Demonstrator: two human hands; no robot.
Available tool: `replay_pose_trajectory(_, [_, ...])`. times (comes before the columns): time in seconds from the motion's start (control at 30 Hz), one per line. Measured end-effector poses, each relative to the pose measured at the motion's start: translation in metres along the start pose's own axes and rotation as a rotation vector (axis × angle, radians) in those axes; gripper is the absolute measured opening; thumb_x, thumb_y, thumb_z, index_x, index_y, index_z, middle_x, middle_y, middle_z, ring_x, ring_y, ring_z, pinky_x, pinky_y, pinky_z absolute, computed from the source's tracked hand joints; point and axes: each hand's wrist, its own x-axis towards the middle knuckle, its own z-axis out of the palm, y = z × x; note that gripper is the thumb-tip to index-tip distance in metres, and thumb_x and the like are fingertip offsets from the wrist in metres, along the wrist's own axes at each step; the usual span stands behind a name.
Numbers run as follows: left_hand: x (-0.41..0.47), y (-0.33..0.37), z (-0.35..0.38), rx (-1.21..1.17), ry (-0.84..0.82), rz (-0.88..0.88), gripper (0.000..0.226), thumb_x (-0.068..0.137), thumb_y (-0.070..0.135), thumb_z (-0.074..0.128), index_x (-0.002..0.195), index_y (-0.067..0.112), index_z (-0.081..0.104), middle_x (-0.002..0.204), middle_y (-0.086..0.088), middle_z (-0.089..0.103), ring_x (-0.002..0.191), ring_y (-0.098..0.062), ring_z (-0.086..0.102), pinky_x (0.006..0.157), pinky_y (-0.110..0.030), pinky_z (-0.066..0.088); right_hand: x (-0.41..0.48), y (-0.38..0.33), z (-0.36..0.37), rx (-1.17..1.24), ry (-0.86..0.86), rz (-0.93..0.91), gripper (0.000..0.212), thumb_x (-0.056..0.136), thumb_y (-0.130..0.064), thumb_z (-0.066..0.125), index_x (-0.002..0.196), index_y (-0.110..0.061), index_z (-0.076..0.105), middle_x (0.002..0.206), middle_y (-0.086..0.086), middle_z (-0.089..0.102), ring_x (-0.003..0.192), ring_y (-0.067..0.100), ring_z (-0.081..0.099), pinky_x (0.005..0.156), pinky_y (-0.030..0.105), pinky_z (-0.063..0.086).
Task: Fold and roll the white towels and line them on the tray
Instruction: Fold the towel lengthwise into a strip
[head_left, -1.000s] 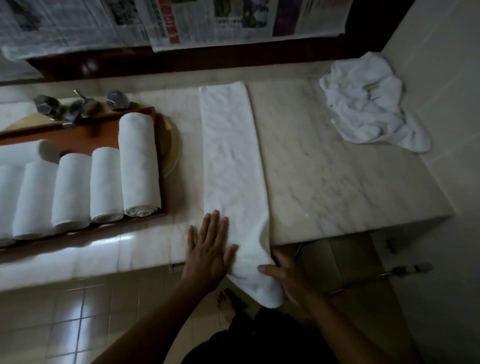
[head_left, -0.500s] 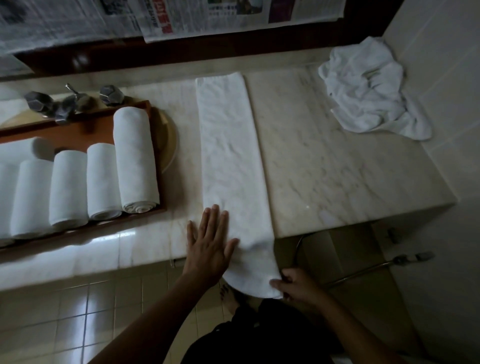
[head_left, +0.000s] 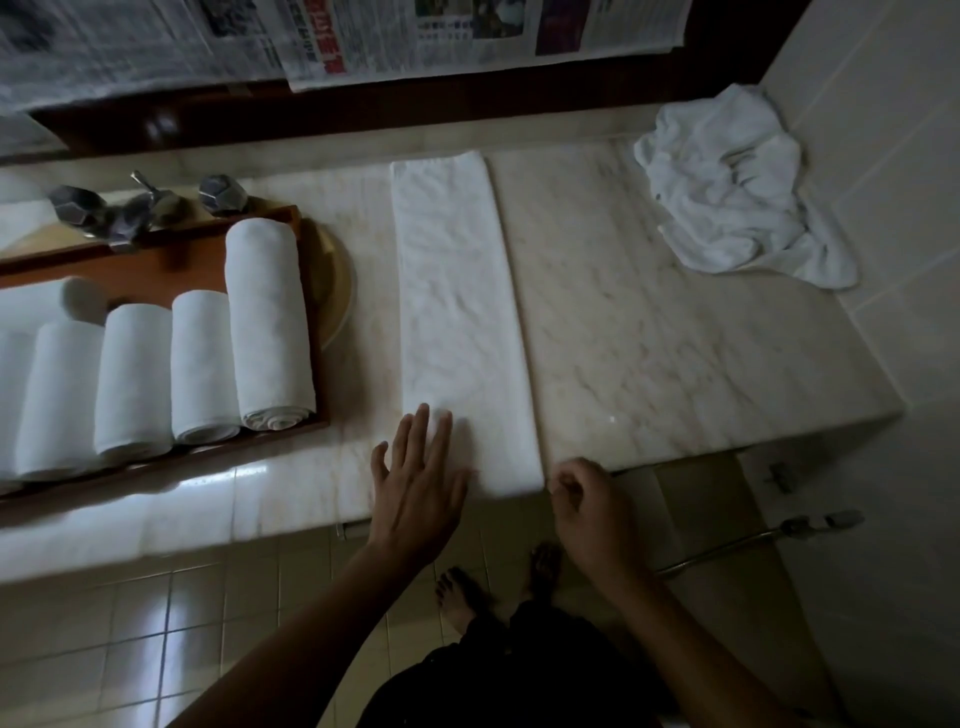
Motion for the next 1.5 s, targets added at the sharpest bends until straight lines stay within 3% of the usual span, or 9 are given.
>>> replay_pose_trajectory(0.13, [0.020,0.000,0.002,0.035,-0.020,0.083,0.068,0.106,0.057,0.017,0.164,0.023,0.006,0.171,-0.004,-0.008,0.158,-0.022,-0.008,0.125,-0.057,0.007,0.030,-0.032,0.029,-0.294,-0.175,-0.249,0.054,0.102,-0.037,0.050,0.154,-0.030,0.038,0.164,0.003,0.029,0.151,0.021,0.026,0.120,0.046,0.027])
replay_pose_trajectory(0.23, [0.026,-0.010,0.004,0.095,-0.023,0.090,0.069,0.106,0.058,0.015,0.163,0.020,0.016,0.171,-0.006,0.005,0.158,-0.023,0.004,0.122,-0.058,0.018,0.048,-0.024,0.041,-0.505,-0.255,-0.352,0.062,0.105,-0.051,0.030,0.162,-0.034,0.015,0.172,-0.005,-0.002,0.158,0.018,-0.005,0.126,0.053,0.004])
replay_pose_trajectory(0.37, [0.017,-0.014,-0.003,0.092,-0.032,0.144,0.061,0.105,0.050,0.033,0.156,0.018,0.035,0.166,-0.008,0.029,0.153,-0.029,0.027,0.112,-0.056,0.032,0.050,-0.011,0.029,-0.561,-0.232,-0.408,0.055,0.103,-0.048,0.032,0.155,-0.030,0.038,0.167,-0.004,0.026,0.155,0.021,0.020,0.122,0.058,0.012])
replay_pose_trajectory(0.5, [0.016,-0.003,-0.013,-0.012,0.071,0.128,0.042,0.100,0.040,0.039,0.136,0.021,0.049,0.140,-0.001,0.048,0.127,-0.023,0.049,0.104,-0.047,0.037,0.047,-0.018,0.019,-0.517,-0.072,-0.467,0.031,0.099,-0.043,0.047,0.119,-0.028,0.066,0.128,-0.003,0.060,0.120,0.025,0.054,0.108,0.049,0.033])
replay_pose_trajectory(0.6, [0.035,-0.008,-0.011,0.009,0.051,0.099,0.056,0.101,0.042,0.034,0.151,0.017,0.042,0.159,-0.009,0.038,0.147,-0.028,0.035,0.113,-0.052,0.033,0.061,-0.034,0.026,-0.510,-0.061,-0.471,0.039,0.099,-0.039,0.052,0.134,-0.024,0.060,0.144,0.005,0.053,0.134,0.029,0.048,0.111,0.050,0.036])
replay_pose_trajectory(0.8, [0.076,-0.034,-0.020,0.082,-0.040,0.001,0.067,0.106,0.046,0.027,0.163,0.012,0.014,0.171,-0.010,0.007,0.158,-0.030,0.002,0.122,-0.060,0.008,0.111,-0.041,0.042,-0.633,-0.228,-0.333,0.063,0.105,-0.047,0.031,0.162,-0.021,0.021,0.171,0.000,0.010,0.158,0.025,0.006,0.123,0.062,0.008])
replay_pose_trajectory(0.97, [0.110,-0.033,-0.032,0.036,0.024,0.013,0.068,0.106,0.049,0.019,0.164,0.019,0.002,0.171,-0.005,-0.009,0.157,-0.025,-0.014,0.124,-0.055,-0.005,0.144,-0.056,0.049,-0.593,-0.170,-0.363,0.063,0.106,-0.044,0.033,0.162,-0.019,0.020,0.171,0.006,0.010,0.158,0.027,0.006,0.124,0.059,0.010])
replay_pose_trajectory(1.27, [0.200,-0.055,-0.030,0.069,-0.032,0.055,0.064,0.105,0.057,0.002,0.163,0.029,-0.006,0.170,0.003,-0.016,0.156,-0.016,-0.019,0.125,-0.046,-0.013,0.232,-0.072,0.074,-0.599,-0.149,-0.477,0.060,0.106,-0.046,0.026,0.161,-0.022,0.026,0.170,0.002,0.017,0.158,0.020,0.010,0.121,0.062,0.012])
replay_pose_trajectory(1.5, [0.296,-0.087,-0.055,0.093,0.030,0.032,0.070,0.102,0.055,0.006,0.164,0.024,0.013,0.171,-0.002,0.006,0.158,-0.022,0.006,0.124,-0.051,0.004,0.331,-0.089,0.090,-0.584,-0.103,-0.526,0.059,0.105,-0.047,0.028,0.160,-0.023,0.031,0.170,0.000,0.020,0.157,0.020,0.013,0.121,0.063,0.009])
